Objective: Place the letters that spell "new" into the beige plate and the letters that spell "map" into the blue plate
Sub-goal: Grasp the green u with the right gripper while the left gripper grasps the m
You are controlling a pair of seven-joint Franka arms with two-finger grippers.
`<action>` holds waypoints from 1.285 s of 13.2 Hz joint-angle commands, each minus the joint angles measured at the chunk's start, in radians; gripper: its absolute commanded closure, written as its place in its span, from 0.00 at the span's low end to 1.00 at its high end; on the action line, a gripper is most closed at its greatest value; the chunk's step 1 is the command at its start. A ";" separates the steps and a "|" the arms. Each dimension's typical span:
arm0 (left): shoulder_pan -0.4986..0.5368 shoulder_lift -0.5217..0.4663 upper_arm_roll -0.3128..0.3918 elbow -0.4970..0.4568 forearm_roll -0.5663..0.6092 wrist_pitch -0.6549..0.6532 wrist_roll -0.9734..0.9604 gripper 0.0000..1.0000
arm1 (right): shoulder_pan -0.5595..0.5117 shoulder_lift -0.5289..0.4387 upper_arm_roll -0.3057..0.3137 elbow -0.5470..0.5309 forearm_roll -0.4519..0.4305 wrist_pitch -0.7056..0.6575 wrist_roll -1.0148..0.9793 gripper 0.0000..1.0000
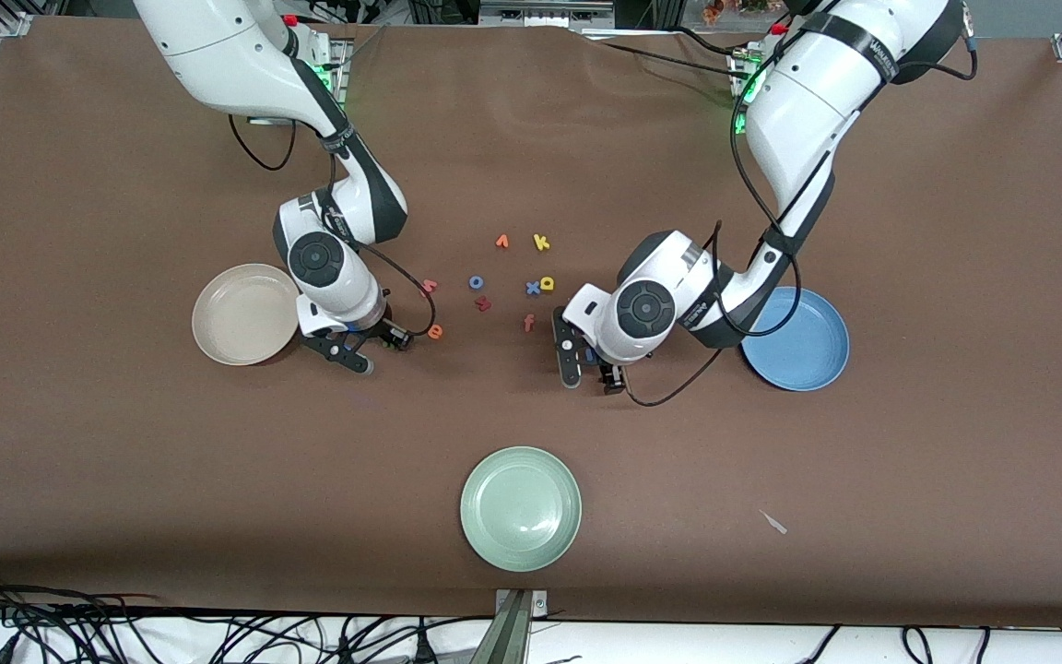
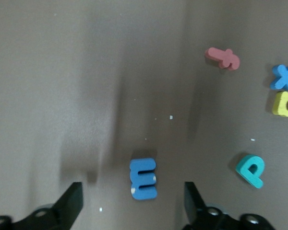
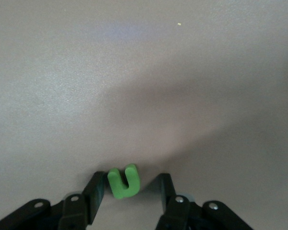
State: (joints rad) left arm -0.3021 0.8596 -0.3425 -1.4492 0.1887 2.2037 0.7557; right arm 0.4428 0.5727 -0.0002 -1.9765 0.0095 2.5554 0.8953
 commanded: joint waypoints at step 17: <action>0.285 -0.163 -0.001 -0.031 0.077 -0.281 0.069 1.00 | -0.059 -0.278 -0.202 -0.094 0.043 -0.362 -0.632 1.00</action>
State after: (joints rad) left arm -0.0997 0.7216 -0.3250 -1.4364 0.2377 1.9548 0.7928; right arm 0.3793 0.4000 -0.1579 -1.9524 0.0350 2.1902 0.3748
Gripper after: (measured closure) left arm 0.705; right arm 0.736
